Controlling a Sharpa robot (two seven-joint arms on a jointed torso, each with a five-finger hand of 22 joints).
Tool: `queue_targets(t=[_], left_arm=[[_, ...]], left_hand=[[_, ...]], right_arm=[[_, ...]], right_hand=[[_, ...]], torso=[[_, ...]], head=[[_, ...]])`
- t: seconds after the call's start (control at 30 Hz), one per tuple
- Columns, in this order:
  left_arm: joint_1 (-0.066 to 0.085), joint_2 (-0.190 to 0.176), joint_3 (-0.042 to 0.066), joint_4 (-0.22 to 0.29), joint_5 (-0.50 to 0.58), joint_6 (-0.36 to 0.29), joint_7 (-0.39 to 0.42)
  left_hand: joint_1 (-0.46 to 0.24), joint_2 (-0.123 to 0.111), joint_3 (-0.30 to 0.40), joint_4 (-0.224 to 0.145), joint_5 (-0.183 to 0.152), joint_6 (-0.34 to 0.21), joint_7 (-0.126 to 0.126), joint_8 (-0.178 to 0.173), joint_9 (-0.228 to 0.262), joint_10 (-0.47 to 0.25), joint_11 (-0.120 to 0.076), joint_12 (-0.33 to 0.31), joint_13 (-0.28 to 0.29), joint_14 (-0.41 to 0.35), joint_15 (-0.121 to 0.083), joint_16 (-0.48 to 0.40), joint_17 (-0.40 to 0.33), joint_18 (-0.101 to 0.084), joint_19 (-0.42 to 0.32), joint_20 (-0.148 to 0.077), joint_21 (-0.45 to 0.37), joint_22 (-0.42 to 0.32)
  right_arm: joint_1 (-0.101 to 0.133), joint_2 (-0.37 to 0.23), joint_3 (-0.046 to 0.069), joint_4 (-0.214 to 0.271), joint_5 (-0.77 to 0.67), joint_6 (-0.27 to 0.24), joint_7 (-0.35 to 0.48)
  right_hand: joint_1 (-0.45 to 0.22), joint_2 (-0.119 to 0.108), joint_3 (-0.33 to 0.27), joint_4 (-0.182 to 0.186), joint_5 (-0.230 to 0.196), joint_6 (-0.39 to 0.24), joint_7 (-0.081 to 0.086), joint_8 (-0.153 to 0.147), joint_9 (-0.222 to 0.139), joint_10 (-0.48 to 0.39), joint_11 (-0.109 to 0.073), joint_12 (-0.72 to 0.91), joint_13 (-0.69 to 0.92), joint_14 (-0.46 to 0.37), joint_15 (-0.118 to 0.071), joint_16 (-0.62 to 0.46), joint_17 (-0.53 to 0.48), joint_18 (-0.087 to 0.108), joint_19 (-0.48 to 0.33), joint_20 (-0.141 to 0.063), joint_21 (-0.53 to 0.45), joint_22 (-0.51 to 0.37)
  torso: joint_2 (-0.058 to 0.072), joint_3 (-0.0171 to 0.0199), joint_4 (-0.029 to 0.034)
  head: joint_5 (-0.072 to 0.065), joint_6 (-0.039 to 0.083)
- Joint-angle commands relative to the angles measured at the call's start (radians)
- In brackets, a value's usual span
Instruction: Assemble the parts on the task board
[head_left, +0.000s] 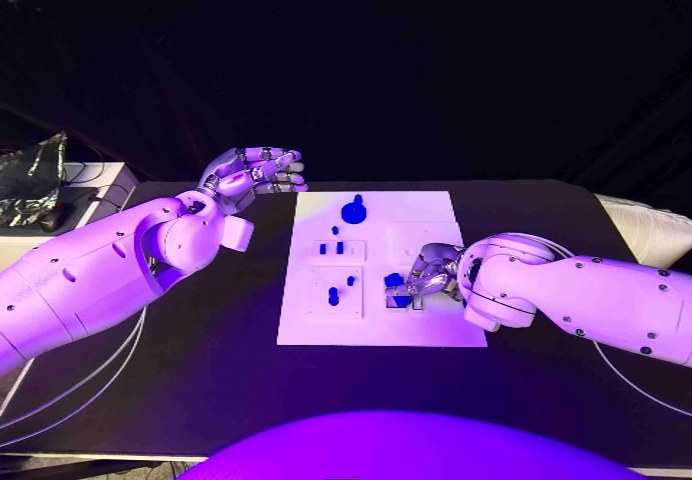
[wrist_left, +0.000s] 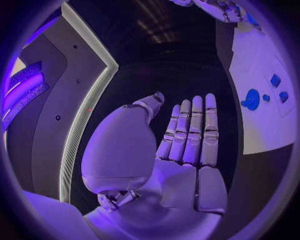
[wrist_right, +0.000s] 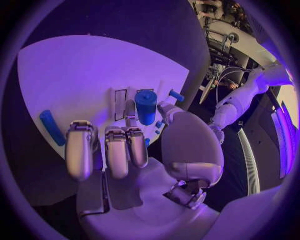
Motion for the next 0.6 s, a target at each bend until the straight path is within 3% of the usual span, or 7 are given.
queue_targets(t=[0.03, 0.3, 0.6], left_arm=[[0.000, 0.000, 0.001, 0.004, 0.006, 0.015, 0.005], [0.000, 0.000, 0.001, 0.004, 0.006, 0.015, 0.004], [0.000, 0.002, 0.001, 0.002, 0.006, 0.017, 0.004]], left_hand=[[0.011, 0.001, 0.000, 0.005, -0.003, -0.002, 0.005, -0.001, -0.001, -0.002, 0.002, 0.001, 0.002, -0.005, -0.002, 0.004, 0.001, 0.013, 0.005, -0.001, -0.005, -0.001], [0.011, 0.001, 0.000, 0.006, -0.003, -0.002, 0.005, 0.000, -0.001, -0.002, 0.002, 0.001, 0.002, -0.005, -0.002, 0.004, 0.001, 0.013, 0.005, -0.001, -0.005, -0.001], [0.011, 0.001, 0.000, 0.006, -0.003, -0.002, 0.005, 0.000, -0.001, -0.002, 0.002, 0.001, 0.002, -0.005, -0.002, 0.004, 0.001, 0.013, 0.005, -0.001, -0.005, -0.001]], right_arm=[[-0.001, 0.002, 0.000, -0.003, -0.025, -0.003, -0.001], [-0.001, 0.003, 0.000, -0.002, -0.034, -0.006, 0.000], [-0.006, -0.016, 0.000, 0.033, -0.036, -0.022, 0.009]], right_hand=[[-0.010, 0.002, -0.016, 0.001, -0.011, 0.003, 0.002, -0.004, 0.001, 0.071, -0.004, -0.007, 0.221, 0.099, -0.007, 0.002, 0.242, -0.010, 0.071, -0.005, -0.007, 0.194], [-0.034, 0.026, -0.041, 0.002, -0.008, 0.003, 0.002, -0.005, 0.004, 0.070, -0.004, -0.010, 0.220, 0.099, -0.007, 0.002, 0.242, -0.010, 0.071, -0.005, -0.007, 0.194], [-0.045, 0.033, -0.053, 0.003, -0.001, 0.004, 0.002, -0.005, 0.006, 0.071, -0.004, -0.009, 0.221, 0.100, -0.007, 0.002, 0.243, -0.010, 0.071, -0.005, -0.005, 0.195]], torso=[[0.000, 0.0003, -0.0003], [-0.001, 0.0010, -0.0001], [0.001, 0.0017, 0.0007]], head=[[-0.002, 0.000], [-0.005, 0.000], [-0.005, 0.000]])
